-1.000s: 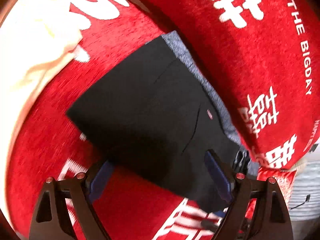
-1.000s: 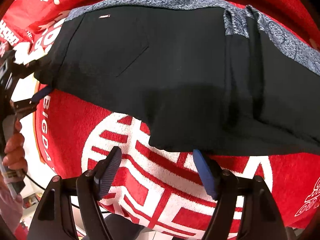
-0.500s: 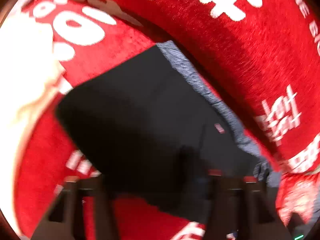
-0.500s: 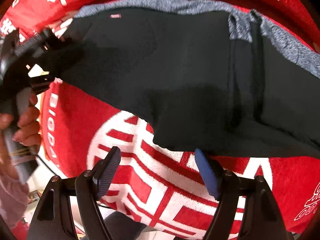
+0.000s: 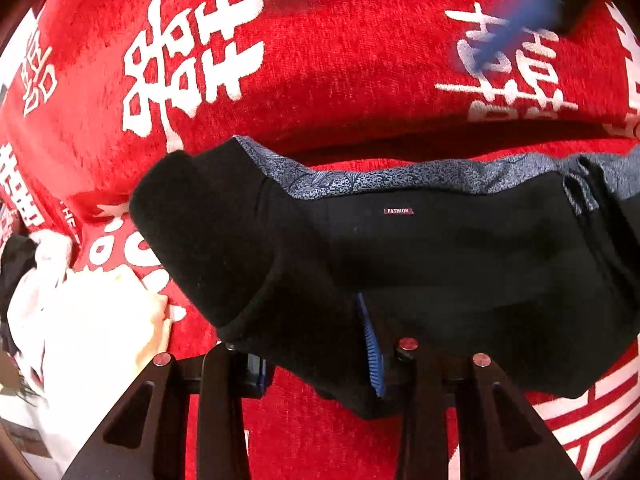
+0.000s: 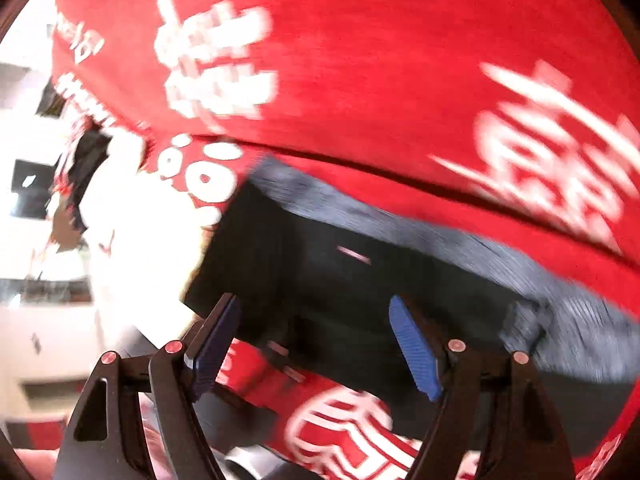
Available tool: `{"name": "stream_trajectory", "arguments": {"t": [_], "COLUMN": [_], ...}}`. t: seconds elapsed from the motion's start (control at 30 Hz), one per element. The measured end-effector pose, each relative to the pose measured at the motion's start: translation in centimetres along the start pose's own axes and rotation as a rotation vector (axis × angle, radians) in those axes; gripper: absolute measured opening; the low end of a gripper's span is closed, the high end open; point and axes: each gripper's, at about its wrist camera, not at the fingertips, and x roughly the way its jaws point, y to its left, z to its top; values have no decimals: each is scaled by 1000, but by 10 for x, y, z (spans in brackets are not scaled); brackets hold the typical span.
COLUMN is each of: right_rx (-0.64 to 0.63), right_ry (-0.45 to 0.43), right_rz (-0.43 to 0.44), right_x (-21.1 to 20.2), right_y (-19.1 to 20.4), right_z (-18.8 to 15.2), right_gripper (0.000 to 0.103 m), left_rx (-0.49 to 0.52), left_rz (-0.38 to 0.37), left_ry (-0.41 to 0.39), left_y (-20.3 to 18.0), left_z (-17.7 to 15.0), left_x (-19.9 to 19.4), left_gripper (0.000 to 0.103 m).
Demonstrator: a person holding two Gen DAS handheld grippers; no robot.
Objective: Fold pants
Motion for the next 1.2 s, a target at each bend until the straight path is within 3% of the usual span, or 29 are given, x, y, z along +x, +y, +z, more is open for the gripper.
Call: {"name": "stream_trajectory", "arguments": {"t": [0.13,0.37,0.4,0.43,0.47,0.53,0.73,0.87,1.03,1.2], "right_rx": [-94,-189,-179,-160,-145,-137,-108,-31,73,187], "right_ry": [146,399,415,414,398,335,118,-49,-212,-301], "right_rz": [-9,-90,-107,-115,-106,-82,61,172,206,213], "right_x": [43,120,125,125,121,103,19,-53,-130,-175], "right_y": [38,68,63,56,52,44,10,-37,-113,-190], "right_z": [30,40,37,35,34,28,-14,-56,-106,-161], "right_gripper": [81,81,73,40,26,19,18,18,18,18], "left_rx": [11,37,37,34,28,37,70,109,177,284], "left_rz": [11,36,38,33,25,13,-55,-119,-222,-292], "left_ry": [5,-12,-11,3,16,-11,-91,-159,-197,-192], "left_y": [-3,-21,-23,-24,-25,-29,-63,-100,-170,-253], "left_z": [-1,2,3,3,3,4,26,44,68,76], "left_x": [2,-3,-3,-3,-3,-13,-66,-115,-154,-172], "left_gripper": [38,38,38,38,38,38,38,38,38,38]}}
